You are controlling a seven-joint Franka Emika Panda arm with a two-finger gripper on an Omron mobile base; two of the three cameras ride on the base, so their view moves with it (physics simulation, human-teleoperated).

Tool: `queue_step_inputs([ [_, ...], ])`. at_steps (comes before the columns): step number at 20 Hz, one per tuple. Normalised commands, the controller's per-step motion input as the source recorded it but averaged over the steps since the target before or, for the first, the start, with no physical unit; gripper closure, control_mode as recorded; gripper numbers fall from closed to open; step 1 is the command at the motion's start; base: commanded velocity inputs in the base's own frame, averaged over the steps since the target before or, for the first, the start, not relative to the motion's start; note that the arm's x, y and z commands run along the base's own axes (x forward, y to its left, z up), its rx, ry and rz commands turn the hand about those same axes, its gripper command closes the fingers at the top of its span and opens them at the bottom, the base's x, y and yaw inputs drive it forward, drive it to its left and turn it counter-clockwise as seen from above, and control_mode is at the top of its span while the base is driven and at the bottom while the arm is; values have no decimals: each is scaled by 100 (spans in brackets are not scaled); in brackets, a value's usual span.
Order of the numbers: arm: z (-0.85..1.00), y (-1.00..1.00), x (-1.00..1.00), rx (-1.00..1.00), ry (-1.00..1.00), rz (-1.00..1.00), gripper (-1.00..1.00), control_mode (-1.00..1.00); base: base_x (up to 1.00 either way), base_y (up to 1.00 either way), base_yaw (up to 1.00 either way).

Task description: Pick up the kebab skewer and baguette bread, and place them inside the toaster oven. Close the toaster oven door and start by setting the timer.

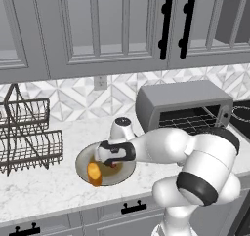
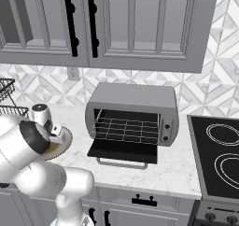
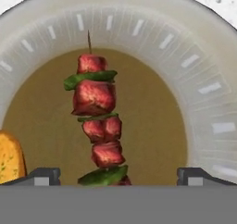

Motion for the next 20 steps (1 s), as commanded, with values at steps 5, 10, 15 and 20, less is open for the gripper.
queue_step_inputs([
  [5,-18,10,4,-3,0,0,-100,-100,0,0,0],
  [10,-5,2,1,0,0,0,100,-100,0,0,0],
  [15,0,0,0,0,0,0,100,-100,0,0,0],
  [20,37,-11,-17,3,-3,0,100,-100,0,0,0],
])
